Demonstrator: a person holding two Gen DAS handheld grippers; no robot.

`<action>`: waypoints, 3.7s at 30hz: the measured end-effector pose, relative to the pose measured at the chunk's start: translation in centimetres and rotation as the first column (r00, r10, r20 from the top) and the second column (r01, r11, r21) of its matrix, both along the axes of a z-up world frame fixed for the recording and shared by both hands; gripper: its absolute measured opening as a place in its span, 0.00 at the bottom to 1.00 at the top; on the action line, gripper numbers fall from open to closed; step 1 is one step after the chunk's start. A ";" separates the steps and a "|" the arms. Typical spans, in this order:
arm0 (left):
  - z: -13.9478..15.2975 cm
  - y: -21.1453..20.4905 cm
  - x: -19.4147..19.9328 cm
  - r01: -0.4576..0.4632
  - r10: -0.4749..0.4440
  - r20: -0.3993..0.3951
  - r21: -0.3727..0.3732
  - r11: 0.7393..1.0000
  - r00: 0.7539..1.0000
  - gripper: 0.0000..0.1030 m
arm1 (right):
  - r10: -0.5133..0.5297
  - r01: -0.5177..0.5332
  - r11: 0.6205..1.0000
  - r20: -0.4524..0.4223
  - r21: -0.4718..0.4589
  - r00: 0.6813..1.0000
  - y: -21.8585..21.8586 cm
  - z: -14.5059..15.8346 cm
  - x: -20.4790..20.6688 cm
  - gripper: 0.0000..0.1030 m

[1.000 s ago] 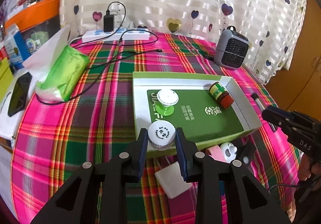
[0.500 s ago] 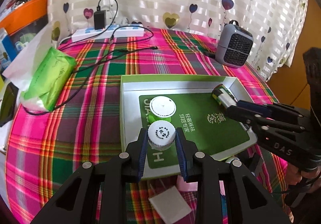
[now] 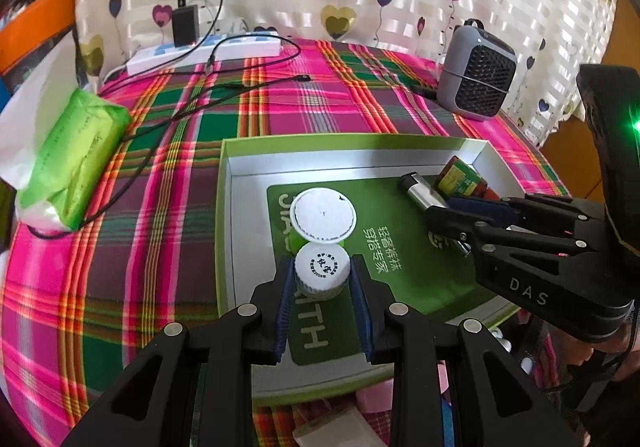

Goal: Organize rigid objects
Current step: 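Lower the lighter and open the right gripper while the left gripper releases the container beside the other, then move the right gripper to the black rectangular device while the left gripper moves to the white cube charger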

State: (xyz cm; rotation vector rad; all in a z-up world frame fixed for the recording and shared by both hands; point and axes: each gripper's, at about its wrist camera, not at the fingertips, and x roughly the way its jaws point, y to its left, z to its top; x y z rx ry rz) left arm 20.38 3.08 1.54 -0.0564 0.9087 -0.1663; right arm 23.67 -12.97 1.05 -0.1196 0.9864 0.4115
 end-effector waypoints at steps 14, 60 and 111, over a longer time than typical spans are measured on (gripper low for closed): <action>-0.2 -0.4 0.6 0.001 -0.001 0.008 0.026 1.000 1.000 0.26 | -0.005 0.005 1.000 0.011 -0.004 1.000 0.4 -0.4 0.9 0.24; 2.4 0.4 -5.9 -0.022 0.022 0.067 0.004 1.000 0.998 0.32 | -0.089 0.081 0.992 0.083 0.094 0.993 -0.8 2.7 -4.6 0.37; -0.5 1.0 -9.9 -0.083 0.082 -0.015 -0.107 0.991 0.997 0.36 | -0.381 0.369 0.913 0.039 0.172 0.924 -4.3 0.3 -13.7 0.47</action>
